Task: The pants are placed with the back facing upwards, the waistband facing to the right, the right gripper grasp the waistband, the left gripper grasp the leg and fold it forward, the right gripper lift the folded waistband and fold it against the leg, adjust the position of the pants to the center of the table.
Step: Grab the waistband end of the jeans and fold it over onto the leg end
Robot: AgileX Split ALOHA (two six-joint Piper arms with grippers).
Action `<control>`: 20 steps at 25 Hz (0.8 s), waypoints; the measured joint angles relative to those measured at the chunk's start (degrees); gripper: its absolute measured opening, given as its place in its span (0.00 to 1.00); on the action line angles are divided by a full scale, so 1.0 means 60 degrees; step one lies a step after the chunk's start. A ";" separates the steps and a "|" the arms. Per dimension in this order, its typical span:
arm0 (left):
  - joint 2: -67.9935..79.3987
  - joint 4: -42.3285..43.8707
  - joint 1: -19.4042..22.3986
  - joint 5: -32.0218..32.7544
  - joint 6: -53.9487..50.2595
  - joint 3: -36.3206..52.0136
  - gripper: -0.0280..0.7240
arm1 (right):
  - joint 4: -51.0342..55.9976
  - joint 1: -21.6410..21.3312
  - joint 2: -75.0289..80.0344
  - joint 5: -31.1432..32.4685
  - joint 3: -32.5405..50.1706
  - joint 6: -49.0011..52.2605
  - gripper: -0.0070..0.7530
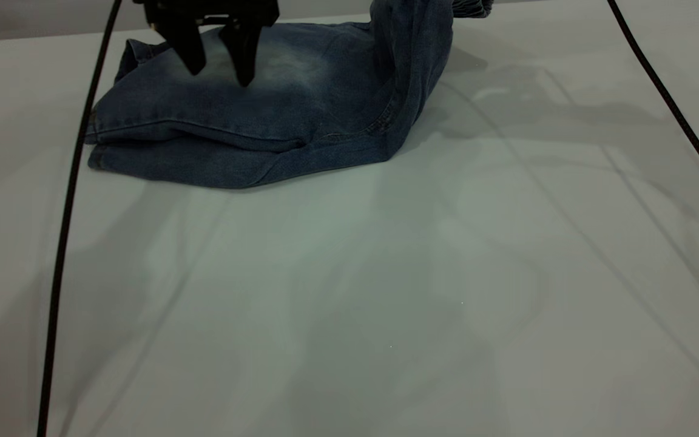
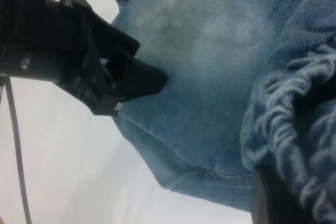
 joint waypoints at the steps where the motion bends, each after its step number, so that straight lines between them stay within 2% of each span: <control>1: 0.0023 0.0122 0.0000 0.0000 -0.0025 0.0099 0.72 | 0.0000 0.0000 0.0000 0.0017 0.0000 0.0000 0.11; 20: 0.0446 0.0243 0.0437 0.0023 -0.0160 0.0108 0.72 | 0.0448 0.0080 0.0000 0.0270 -0.0009 -0.0046 0.11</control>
